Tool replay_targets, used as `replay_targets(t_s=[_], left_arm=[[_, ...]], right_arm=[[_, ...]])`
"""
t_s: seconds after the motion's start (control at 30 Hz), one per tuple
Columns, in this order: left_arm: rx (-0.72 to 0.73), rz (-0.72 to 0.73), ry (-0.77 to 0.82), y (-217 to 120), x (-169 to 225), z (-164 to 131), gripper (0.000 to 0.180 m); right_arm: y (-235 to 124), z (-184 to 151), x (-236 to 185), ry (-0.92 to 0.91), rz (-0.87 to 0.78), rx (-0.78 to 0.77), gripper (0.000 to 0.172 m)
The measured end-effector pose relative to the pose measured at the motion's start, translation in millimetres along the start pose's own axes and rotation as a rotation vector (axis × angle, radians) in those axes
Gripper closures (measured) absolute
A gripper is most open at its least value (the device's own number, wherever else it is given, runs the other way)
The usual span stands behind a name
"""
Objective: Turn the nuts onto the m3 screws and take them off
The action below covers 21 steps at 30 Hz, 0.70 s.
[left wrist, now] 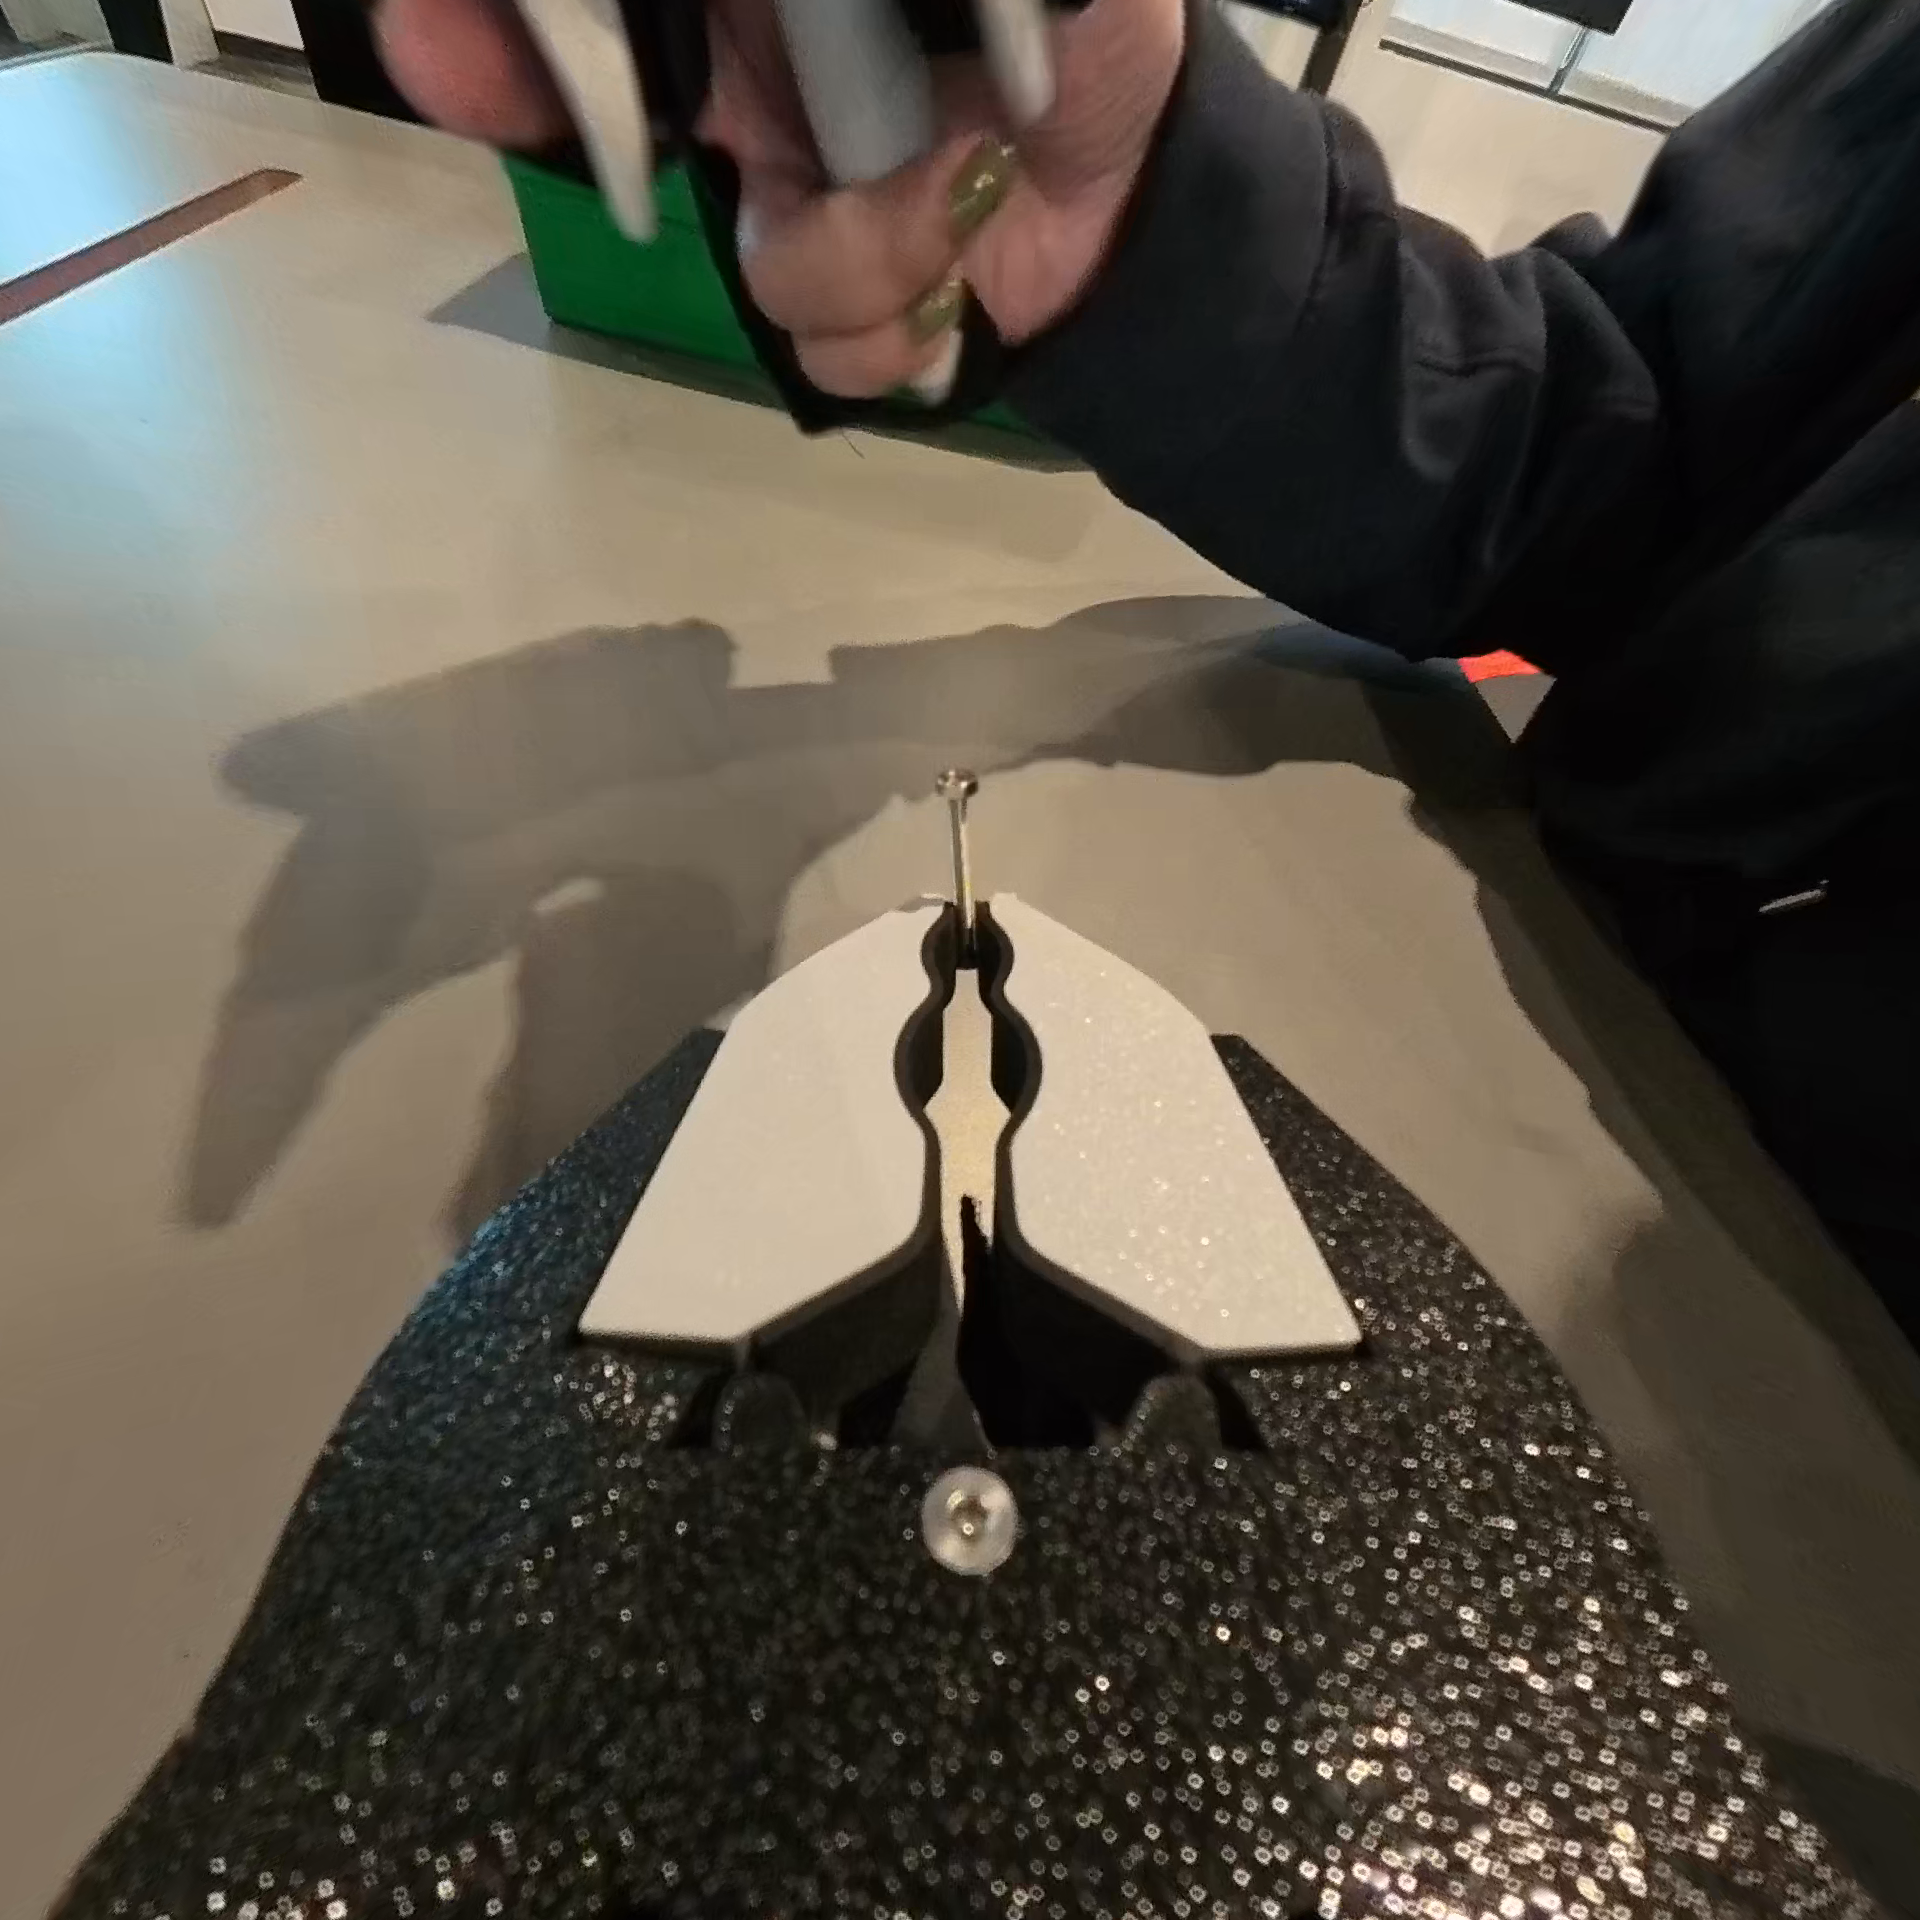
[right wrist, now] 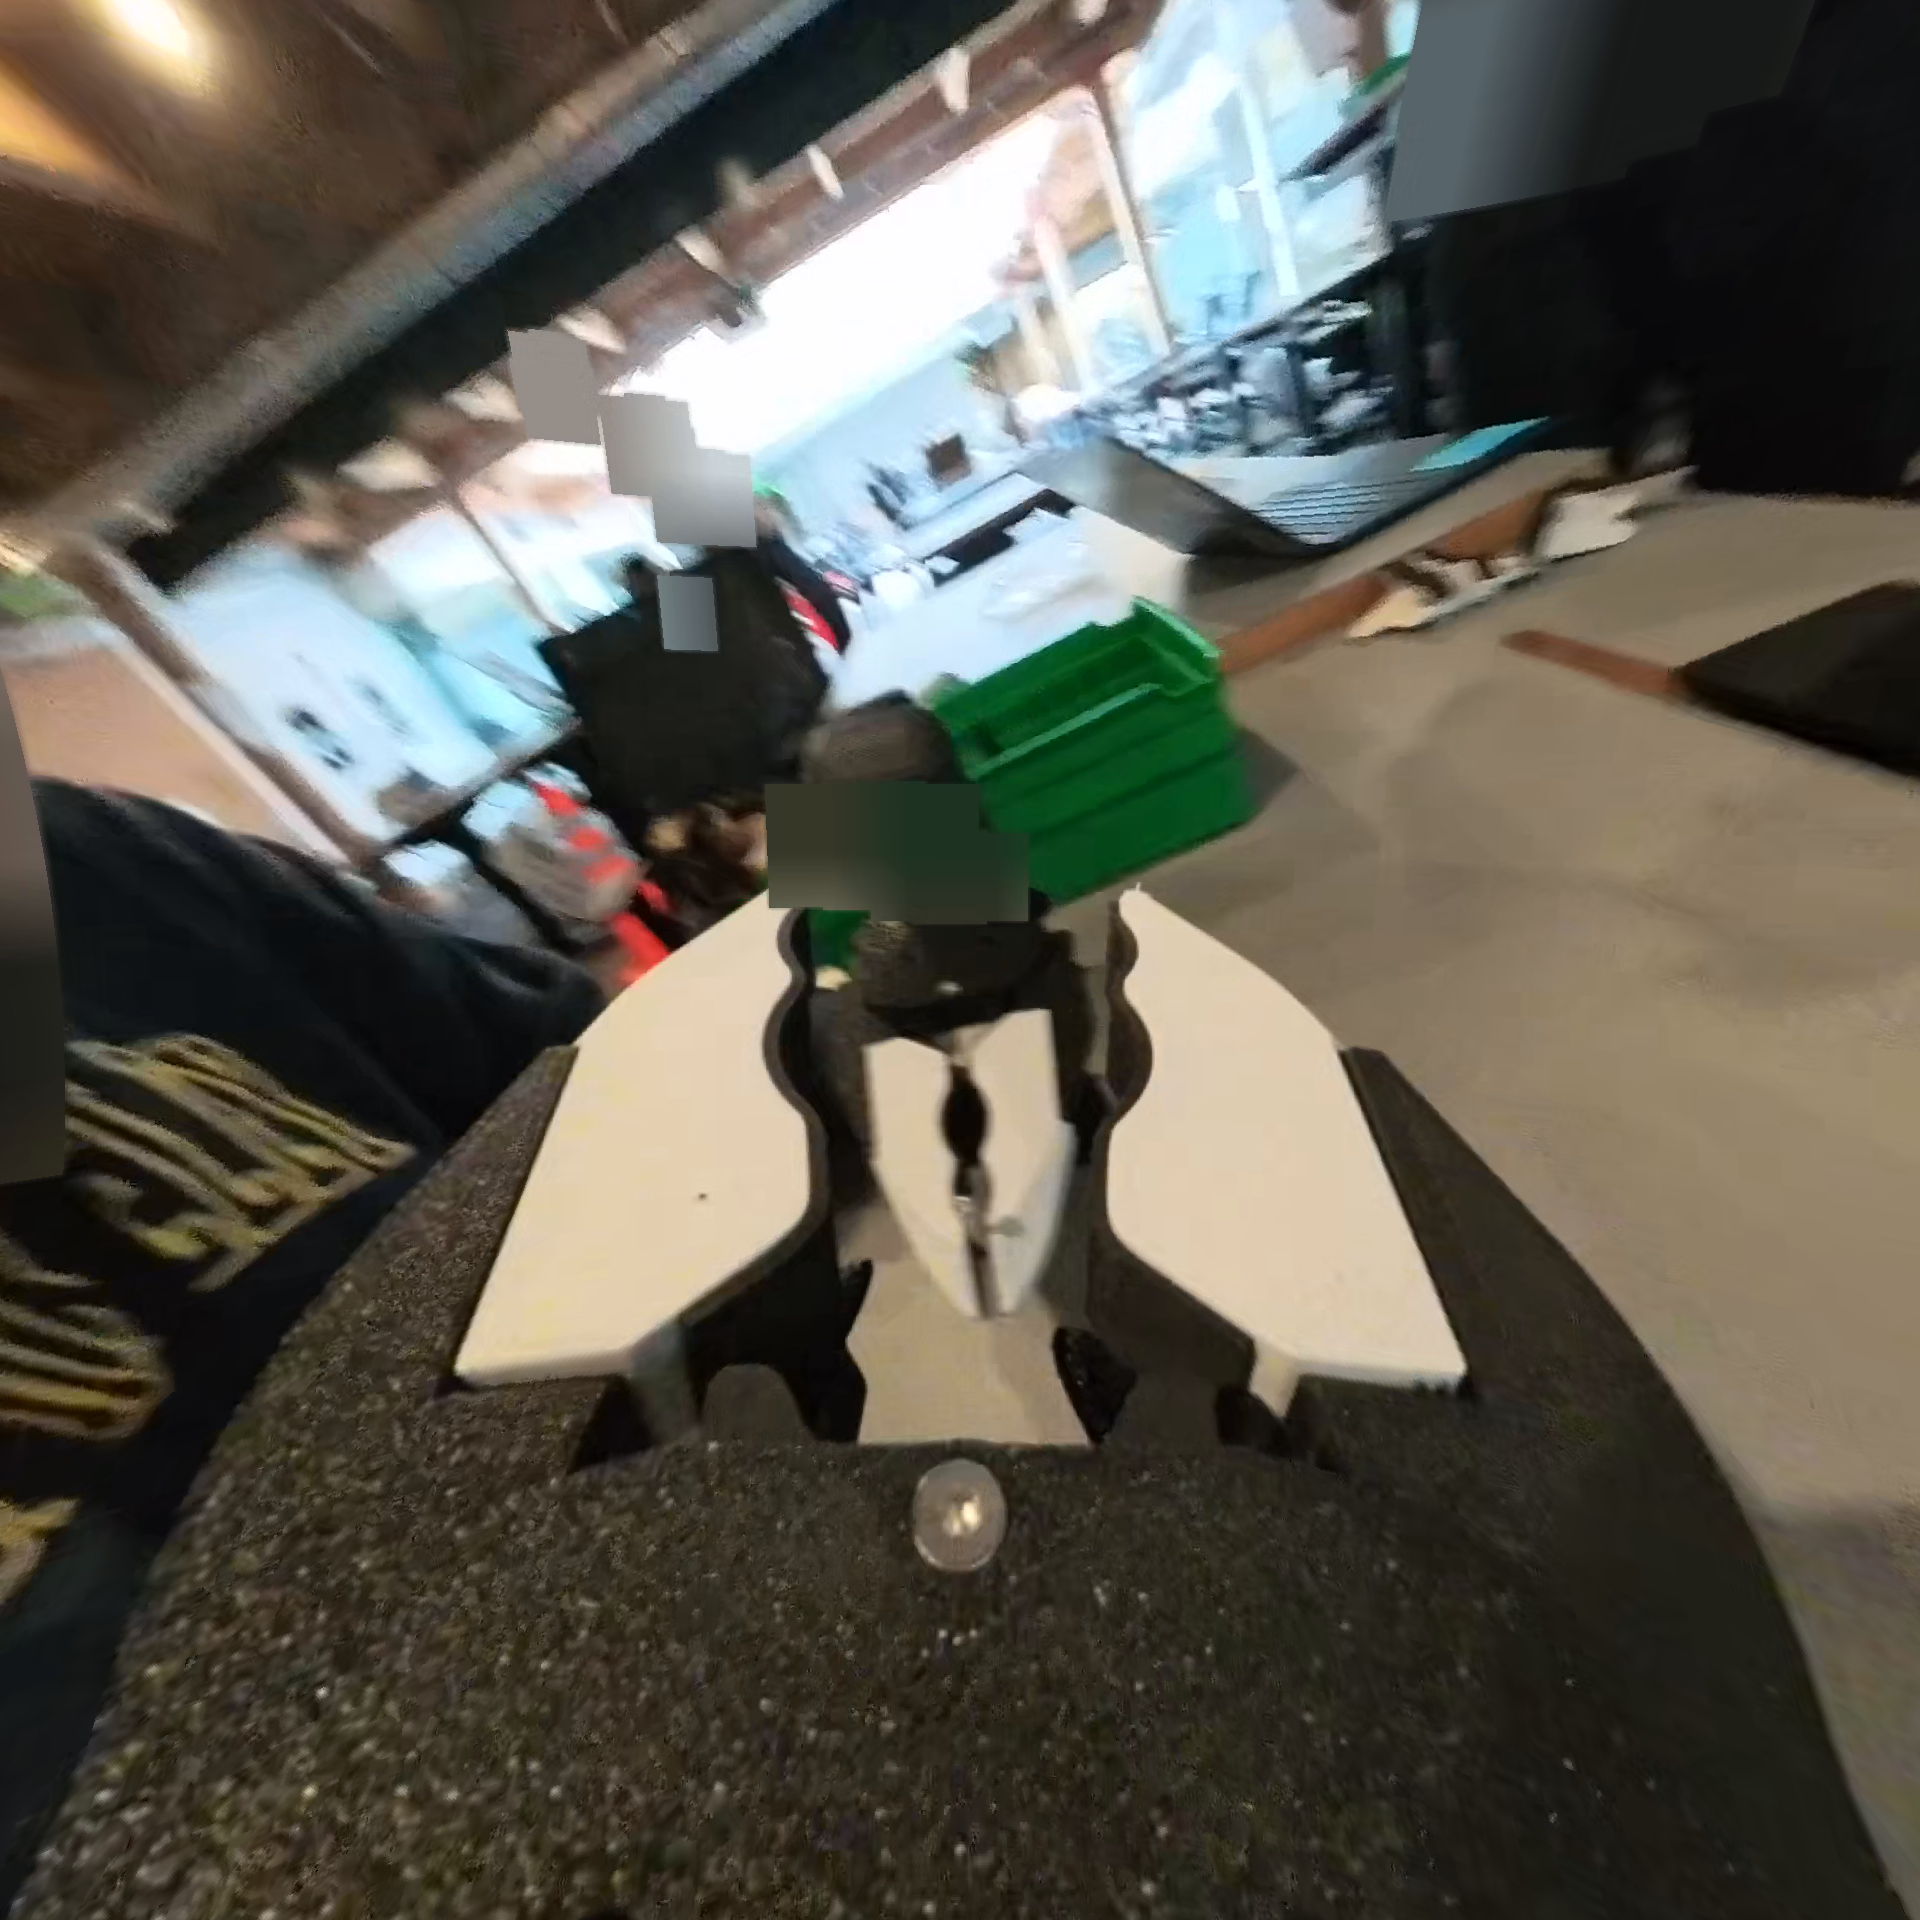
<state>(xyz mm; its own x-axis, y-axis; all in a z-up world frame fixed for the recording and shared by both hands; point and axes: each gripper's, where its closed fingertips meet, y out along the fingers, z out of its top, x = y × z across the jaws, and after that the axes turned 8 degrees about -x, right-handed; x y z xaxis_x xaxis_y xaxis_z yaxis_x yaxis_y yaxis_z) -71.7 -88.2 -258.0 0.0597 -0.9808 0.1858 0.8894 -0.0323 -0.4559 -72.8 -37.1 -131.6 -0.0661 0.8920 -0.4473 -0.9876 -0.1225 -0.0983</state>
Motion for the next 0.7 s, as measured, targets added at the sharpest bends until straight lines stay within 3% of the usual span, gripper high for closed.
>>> replay_targets(t_s=[0.1,0.3,0.57,0.7], left_arm=[[0.008,0.010,-0.005,-1,-2,1,0.178],[-0.045,0.001,0.006,5,1,-4,0.178],[-0.054,-0.020,0.006,5,3,-5,0.178],[-0.057,-0.029,0.001,6,3,-6,0.178]], right_arm=[[-3,-8,-3,0.046,0.080,-0.020,0.125],[16,-73,-12,-0.272,0.069,-0.382,0.133],[27,-106,-10,-0.516,0.044,-0.671,0.152],[29,-113,-2,-0.530,0.028,-0.768,0.153]])
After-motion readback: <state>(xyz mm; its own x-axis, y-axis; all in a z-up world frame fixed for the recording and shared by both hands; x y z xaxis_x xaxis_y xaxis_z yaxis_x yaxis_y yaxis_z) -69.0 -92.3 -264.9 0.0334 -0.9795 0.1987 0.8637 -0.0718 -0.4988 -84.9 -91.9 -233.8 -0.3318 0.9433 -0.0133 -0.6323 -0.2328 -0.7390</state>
